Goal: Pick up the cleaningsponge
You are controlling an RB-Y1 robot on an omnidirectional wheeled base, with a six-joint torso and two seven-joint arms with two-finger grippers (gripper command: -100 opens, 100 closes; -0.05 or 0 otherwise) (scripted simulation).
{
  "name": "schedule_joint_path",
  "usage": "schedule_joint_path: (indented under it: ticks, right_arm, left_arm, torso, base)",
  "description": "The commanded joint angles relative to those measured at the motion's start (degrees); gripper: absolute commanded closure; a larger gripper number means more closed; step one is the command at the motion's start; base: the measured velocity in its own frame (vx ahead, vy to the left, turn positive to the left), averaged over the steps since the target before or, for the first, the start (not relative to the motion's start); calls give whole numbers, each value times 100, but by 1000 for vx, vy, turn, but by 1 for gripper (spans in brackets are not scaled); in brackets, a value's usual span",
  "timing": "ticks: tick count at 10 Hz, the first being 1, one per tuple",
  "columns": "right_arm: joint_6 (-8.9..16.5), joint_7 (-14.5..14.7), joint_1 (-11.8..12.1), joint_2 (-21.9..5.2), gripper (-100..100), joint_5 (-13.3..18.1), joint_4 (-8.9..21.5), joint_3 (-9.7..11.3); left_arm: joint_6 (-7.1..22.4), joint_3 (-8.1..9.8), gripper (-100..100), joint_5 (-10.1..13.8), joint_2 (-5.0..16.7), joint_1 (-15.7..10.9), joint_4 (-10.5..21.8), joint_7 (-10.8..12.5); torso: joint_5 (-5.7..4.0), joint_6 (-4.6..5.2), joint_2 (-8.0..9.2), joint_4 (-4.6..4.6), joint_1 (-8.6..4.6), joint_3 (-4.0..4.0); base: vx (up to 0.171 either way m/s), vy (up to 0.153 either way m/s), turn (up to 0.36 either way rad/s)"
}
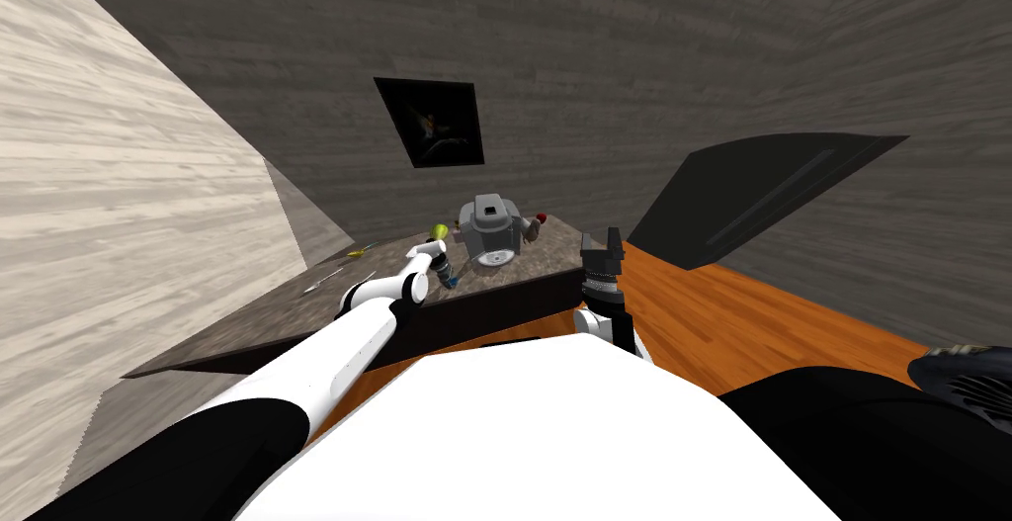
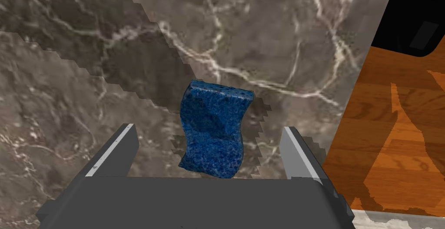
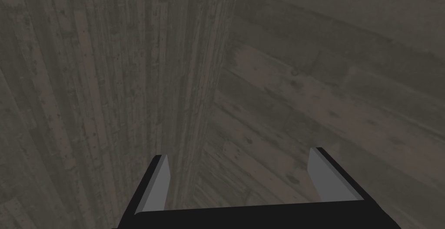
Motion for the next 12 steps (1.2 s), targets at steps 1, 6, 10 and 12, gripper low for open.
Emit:
schedule_joint_path:
  ticks: [1,6,10,12]
  right_arm:
    - [0,0,0,0,0,0,0,0]
    - [0,0,0,0,0,0,0,0]
    - [0,0,0,0,0,0,0,0]
    - [0,0,0,0,0,0,0,0]
  left_arm:
    - [-168,-6,-100,5,-18,17,140,-12]
    - [-103,-5,100,1,-30,27,63,13]
    - [55,1,100,-12,44,-143,192,4]
    - [55,1,100,-12,44,-143,88,4]
  torso:
    - [0,0,0,0,0,0]
    - [2,3,0,-3,2,-2]
    - [-2,3,4,2,2,2]
    - [1,3,6,-2,1,2]
  base:
    - [17,-1,-5]
    - [1,0,0]
    - [-9,0,3]
    - [-10,-1,0]
